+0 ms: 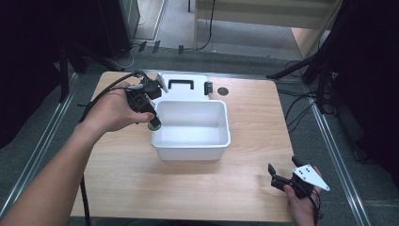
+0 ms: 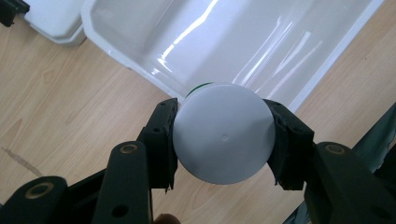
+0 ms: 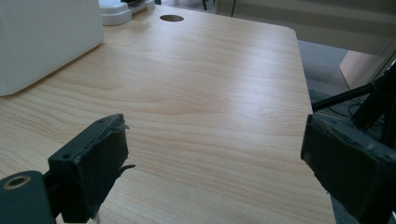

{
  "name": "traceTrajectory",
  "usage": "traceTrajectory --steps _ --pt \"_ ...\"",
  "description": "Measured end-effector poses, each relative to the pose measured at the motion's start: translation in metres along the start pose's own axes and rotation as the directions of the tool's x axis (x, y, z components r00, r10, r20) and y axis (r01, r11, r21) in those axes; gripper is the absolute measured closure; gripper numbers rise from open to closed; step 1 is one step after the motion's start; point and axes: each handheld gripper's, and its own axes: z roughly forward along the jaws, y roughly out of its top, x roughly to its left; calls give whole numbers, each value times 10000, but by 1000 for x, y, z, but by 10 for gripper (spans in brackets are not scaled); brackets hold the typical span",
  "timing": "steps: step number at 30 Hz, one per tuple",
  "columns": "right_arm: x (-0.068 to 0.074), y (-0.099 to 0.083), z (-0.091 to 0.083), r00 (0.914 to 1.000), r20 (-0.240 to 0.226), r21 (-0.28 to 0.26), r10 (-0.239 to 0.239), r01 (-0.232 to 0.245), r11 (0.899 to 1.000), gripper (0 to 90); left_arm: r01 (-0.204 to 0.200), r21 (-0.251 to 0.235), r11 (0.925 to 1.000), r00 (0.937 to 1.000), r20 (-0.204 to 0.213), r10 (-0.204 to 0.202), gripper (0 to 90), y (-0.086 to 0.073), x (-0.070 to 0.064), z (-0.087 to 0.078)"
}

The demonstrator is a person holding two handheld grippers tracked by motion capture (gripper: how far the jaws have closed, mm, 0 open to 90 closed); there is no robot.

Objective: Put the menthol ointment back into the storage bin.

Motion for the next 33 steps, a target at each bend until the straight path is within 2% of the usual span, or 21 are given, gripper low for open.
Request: traceTrajectory --steps 14,19,28,33 --pt "0 0 0 10000 -36 -28 -1 1 10000 74 -237 -35 9997 9997 97 238 511 16 -8 4" --pt "0 0 0 10000 -45 -15 -1 1 10000 74 -399 0 9992 9989 254 399 512 24 -12 13" --pt "0 0 0 10000 -76 -47 18 -18 10000 74 -541 63 9985 9984 161 540 512 28 -15 25" --pt "0 0 0 10000 -71 -28 -9 9 10000 74 -642 212 9977 9978 177 638 511 28 -15 38"
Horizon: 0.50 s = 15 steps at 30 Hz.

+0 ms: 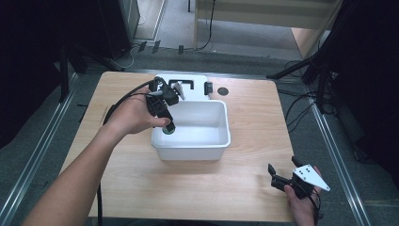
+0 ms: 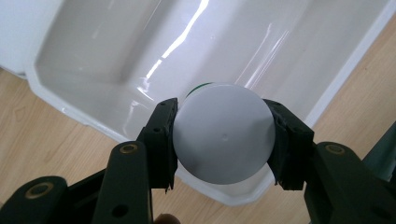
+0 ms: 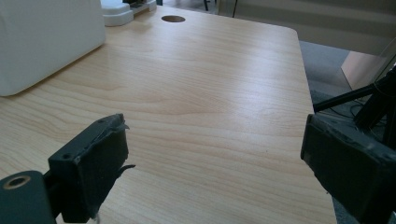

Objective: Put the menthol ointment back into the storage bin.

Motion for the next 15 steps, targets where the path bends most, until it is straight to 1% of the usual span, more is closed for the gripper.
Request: traceTrajectory --steps 1,4,6,7,8,9,10,15 --pt "0 0 0 10000 -6 -4 -2 2 10000 74 0 0 10000 10000 0 0 511 0 0 0" --pt "0 0 0 10000 -3 -8 -12 12 10000 76 -164 18 9999 9999 39 164 511 -1 0 11" --pt "0 0 0 10000 42 -23 15 -15 10000 106 -204 49 9998 9998 33 204 511 -1 1 17" --pt "0 0 0 10000 42 -23 15 -15 10000 106 -204 49 9998 9998 33 204 511 -1 1 17" --pt "0 0 0 10000 41 -13 -4 4 10000 128 -166 62 9998 9999 46 166 511 -1 1 21" --pt "0 0 0 10000 41 -13 -4 4 10000 128 -166 62 9998 9999 46 166 511 -1 1 21" --pt "0 0 0 10000 55 -18 -1 1 10000 128 -158 53 9999 9999 49 158 511 -1 2 25" --pt "0 0 0 10000 57 -23 31 -31 10000 128 -214 217 9995 9998 13 214 511 0 2 36"
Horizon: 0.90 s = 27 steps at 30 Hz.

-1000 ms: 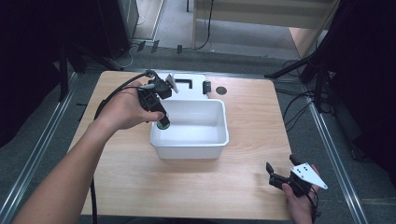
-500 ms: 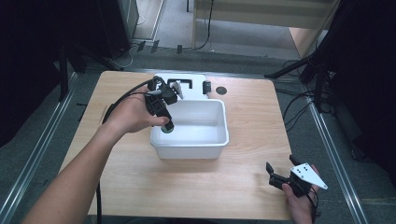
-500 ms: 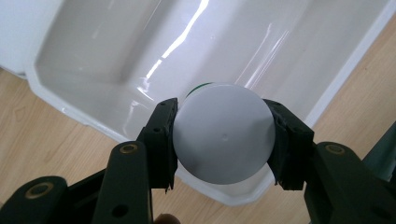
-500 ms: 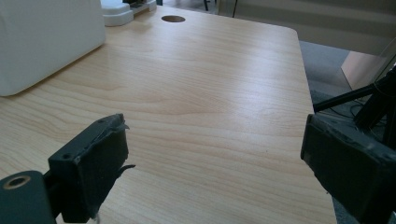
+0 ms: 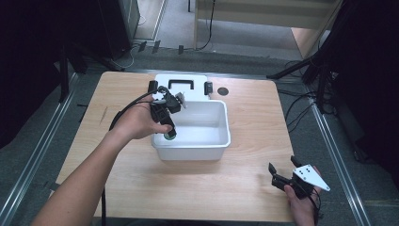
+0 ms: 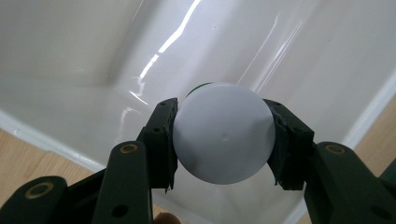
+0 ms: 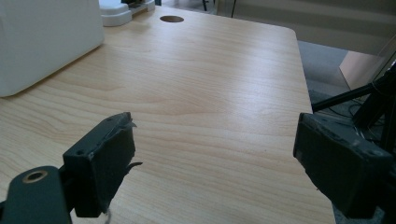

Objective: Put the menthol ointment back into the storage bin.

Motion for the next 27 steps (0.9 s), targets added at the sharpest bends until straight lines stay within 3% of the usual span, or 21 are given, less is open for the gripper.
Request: traceTrajectory --steps 15,27 --pt "0 0 0 10000 -4 -4 27 -27 10000 128 -128 547 9984 9994 -323 146 511 9 -2 26" --pt "0 0 0 10000 -12 -3 35 -35 10000 128 -248 1436 9893 9963 -781 363 510 13 -2 43"
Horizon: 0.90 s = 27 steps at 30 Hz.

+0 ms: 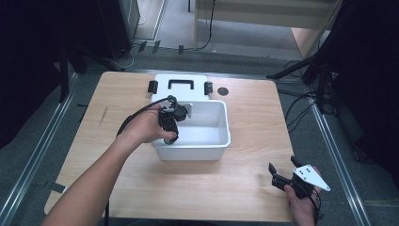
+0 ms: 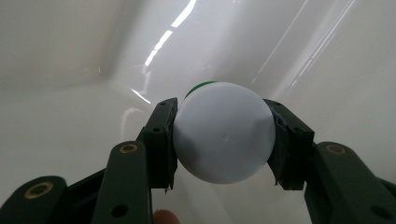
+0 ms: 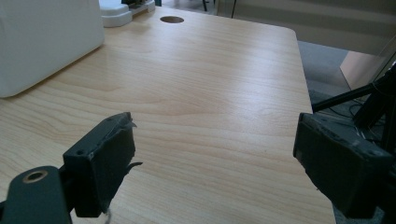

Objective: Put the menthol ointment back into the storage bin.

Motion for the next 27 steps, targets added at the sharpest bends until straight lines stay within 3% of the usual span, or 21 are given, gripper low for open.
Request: traceTrajectory --steps 6,15,27 --pt "0 0 0 10000 7 2 -2 2 10000 128 -57 379 9993 9997 -248 66 509 3 -1 8" --pt "0 0 0 10000 0 5 9 -9 10000 128 -42 537 9985 9993 -376 63 507 5 -2 9" --pt "0 0 0 10000 -8 -3 21 -21 10000 129 -329 886 9955 9964 -743 396 495 6 -6 12"
